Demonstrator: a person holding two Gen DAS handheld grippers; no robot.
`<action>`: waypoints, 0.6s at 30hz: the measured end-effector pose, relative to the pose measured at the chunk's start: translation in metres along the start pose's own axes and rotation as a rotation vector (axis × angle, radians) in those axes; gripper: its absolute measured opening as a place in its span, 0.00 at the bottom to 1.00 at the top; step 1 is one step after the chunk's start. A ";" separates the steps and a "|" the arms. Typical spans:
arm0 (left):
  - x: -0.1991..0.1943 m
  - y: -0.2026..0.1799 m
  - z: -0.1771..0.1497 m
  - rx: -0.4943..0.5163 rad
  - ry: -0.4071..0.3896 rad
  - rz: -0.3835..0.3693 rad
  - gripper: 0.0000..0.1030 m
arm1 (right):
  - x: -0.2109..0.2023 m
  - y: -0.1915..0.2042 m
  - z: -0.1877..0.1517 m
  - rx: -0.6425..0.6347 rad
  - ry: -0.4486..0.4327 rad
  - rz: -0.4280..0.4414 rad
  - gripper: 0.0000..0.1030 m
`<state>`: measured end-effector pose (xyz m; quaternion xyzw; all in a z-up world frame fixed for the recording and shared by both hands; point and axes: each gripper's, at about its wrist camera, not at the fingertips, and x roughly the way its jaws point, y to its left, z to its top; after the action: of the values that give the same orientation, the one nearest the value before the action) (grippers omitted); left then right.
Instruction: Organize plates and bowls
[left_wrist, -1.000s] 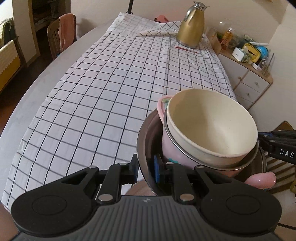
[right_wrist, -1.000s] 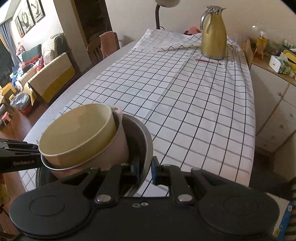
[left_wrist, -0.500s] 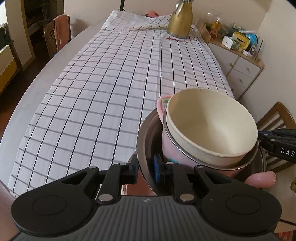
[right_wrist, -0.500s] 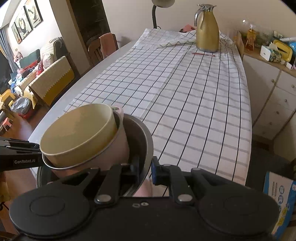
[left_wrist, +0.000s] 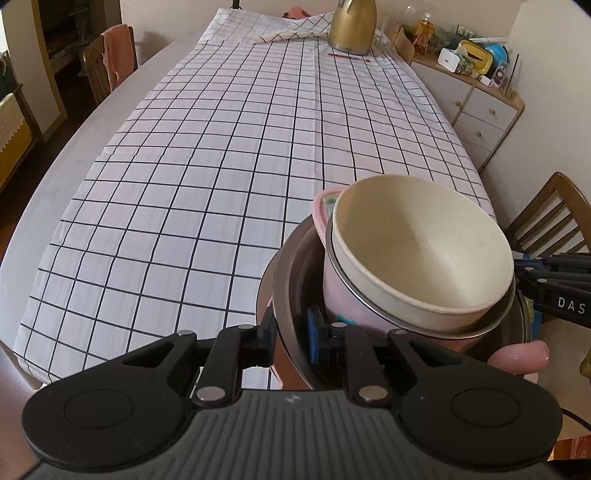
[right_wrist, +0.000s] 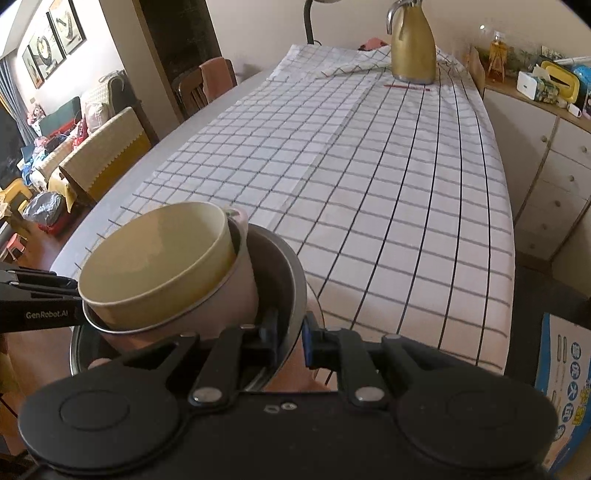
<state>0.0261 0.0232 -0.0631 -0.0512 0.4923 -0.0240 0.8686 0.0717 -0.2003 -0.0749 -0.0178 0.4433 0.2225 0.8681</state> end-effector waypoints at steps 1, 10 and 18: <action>0.001 0.000 -0.001 0.006 -0.004 0.002 0.15 | 0.001 0.000 -0.002 0.000 0.001 0.000 0.13; 0.010 0.000 -0.007 0.028 -0.004 0.009 0.15 | 0.010 0.006 -0.015 -0.034 0.021 -0.027 0.14; 0.021 0.001 -0.010 0.030 0.005 -0.003 0.15 | 0.020 0.005 -0.021 -0.053 0.046 -0.051 0.14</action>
<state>0.0282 0.0211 -0.0861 -0.0387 0.4939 -0.0328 0.8680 0.0637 -0.1931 -0.1029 -0.0572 0.4565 0.2116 0.8623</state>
